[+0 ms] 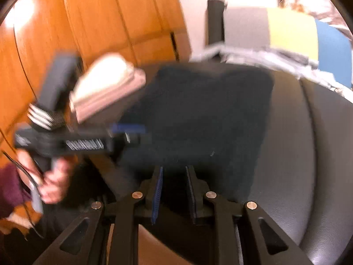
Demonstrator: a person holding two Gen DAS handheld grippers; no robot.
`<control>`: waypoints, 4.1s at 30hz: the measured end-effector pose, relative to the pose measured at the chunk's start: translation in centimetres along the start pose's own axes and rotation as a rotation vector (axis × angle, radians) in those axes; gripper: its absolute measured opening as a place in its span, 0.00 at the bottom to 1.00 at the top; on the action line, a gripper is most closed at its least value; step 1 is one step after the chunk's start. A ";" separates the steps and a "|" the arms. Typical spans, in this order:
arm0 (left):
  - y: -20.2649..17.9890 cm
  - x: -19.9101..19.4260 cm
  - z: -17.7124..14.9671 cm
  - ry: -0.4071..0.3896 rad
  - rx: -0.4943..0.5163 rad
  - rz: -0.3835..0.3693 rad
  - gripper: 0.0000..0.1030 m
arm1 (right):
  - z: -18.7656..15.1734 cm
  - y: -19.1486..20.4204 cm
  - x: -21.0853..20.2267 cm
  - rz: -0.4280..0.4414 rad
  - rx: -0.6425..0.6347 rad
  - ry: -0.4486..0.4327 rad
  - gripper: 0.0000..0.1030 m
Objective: Fold clothes
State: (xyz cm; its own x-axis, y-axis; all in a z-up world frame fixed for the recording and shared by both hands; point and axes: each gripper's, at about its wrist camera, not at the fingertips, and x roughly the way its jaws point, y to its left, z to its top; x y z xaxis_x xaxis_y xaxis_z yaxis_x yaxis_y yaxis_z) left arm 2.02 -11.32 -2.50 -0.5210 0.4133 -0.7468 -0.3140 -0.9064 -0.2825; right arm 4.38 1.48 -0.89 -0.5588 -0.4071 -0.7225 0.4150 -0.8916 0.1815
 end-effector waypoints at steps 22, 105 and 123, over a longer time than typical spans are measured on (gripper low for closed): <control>3.4 6.4 10.8 0.049 -0.066 0.141 0.79 | 9.1 -9.4 2.4 -0.045 0.207 -0.087 0.22; 1.0 -0.5 7.3 -0.116 -0.112 0.083 0.34 | 10.2 -8.5 1.8 0.429 0.455 -0.106 0.37; 19.1 -20.1 13.6 -0.476 -0.399 0.440 0.34 | 37.3 11.3 13.4 0.877 0.063 -0.028 0.36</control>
State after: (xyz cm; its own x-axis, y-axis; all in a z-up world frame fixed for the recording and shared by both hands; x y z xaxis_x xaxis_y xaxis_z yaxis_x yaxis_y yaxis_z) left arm -4.31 -35.79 15.30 -0.8465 -0.0824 -0.5260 0.2654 -0.9218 -0.2827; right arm -25.20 -21.41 16.34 -0.0746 -0.9545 -0.2887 0.6631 -0.2637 0.7005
